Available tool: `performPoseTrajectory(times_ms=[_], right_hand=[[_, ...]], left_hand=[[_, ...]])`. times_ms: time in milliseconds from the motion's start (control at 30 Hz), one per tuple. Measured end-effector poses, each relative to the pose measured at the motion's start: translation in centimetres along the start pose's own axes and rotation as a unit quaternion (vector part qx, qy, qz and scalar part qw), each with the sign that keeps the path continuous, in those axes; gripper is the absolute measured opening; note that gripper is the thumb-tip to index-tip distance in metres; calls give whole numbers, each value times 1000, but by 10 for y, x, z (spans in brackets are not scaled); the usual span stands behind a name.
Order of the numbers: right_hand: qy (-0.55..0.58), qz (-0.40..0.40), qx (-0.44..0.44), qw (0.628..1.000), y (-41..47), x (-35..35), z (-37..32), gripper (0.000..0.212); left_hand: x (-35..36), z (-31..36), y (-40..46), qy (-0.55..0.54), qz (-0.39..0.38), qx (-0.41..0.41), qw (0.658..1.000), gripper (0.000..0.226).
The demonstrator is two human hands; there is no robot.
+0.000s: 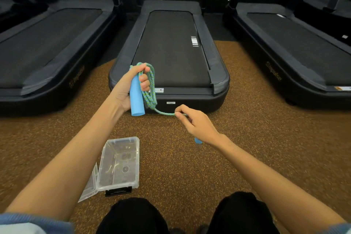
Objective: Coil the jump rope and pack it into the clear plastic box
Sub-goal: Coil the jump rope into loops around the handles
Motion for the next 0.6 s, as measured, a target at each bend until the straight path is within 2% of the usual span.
performPoseTrajectory(times_ms=[133, 300, 600], right_hand=[[68, -17, -18, 997, 3, 4, -10, 11], [185, -53, 76, 978, 6, 13, -7, 17], [79, -55, -8, 995, 8, 16, -25, 14]], left_hand=[[0, -6, -3, 38, 12, -10, 999, 23], [6, -3, -4, 26, 11, -11, 1000, 25], [6, 2, -7, 33, 28, -1, 999, 19]])
Point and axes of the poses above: each hand's wrist, its own y-axis towards the middle knuckle, its own x-axis out of the palm, z = x × y, the point moved 8 cm from there along y, towards the middle knuckle, and after that the axes turned 6 degrees about x, right-handed, at the moved point
